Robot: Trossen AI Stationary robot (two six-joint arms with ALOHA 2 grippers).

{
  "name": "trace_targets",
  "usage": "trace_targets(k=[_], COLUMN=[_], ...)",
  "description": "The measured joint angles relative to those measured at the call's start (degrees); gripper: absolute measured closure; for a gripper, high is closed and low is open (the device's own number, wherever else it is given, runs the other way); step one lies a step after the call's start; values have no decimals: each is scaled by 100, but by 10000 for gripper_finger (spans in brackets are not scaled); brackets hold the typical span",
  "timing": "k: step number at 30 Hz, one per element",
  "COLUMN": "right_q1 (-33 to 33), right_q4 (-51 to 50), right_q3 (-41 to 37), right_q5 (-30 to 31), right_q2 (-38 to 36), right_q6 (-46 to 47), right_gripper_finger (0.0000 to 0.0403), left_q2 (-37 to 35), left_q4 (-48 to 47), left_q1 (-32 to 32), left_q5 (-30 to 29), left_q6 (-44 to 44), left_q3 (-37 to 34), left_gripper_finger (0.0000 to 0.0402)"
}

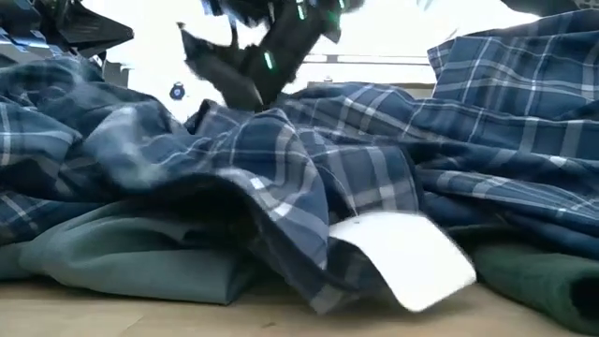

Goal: Sort clothes
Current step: Put the blue striped long-sleeve shirt into the laundry bin

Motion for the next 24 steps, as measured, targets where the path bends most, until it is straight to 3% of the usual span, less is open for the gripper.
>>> trace_targets(k=[4,8,12,16,20,24], right_q1=[22,147,313,389,349,219], right_q4=[-188,-191,1592,2650,3575,3874], right_q3=[1327,2659,1847,1716,1703,1696], right_q5=[526,1533,2698,4210,4528,4534], right_q2=[-324,-472,-1463,-2303,-2858,-3258], right_q6=[-279,-1095,-2565,-3645,-4718,-5135], right_gripper_finger=[372,389,387,386,387,388], left_q2=[-1,-2,-1,-1,-2,0], left_q4=[22,28,3,10,25,37], left_q1=[0,-2,-1,0,0,0], left_q5=[17,52,56,59,53,54], left_q6=[-24,-149,-179,-201,-197,-195], left_q3=[0,0,-4,-4,-4,-4], left_gripper_finger=[394,394,394,394,394,394])
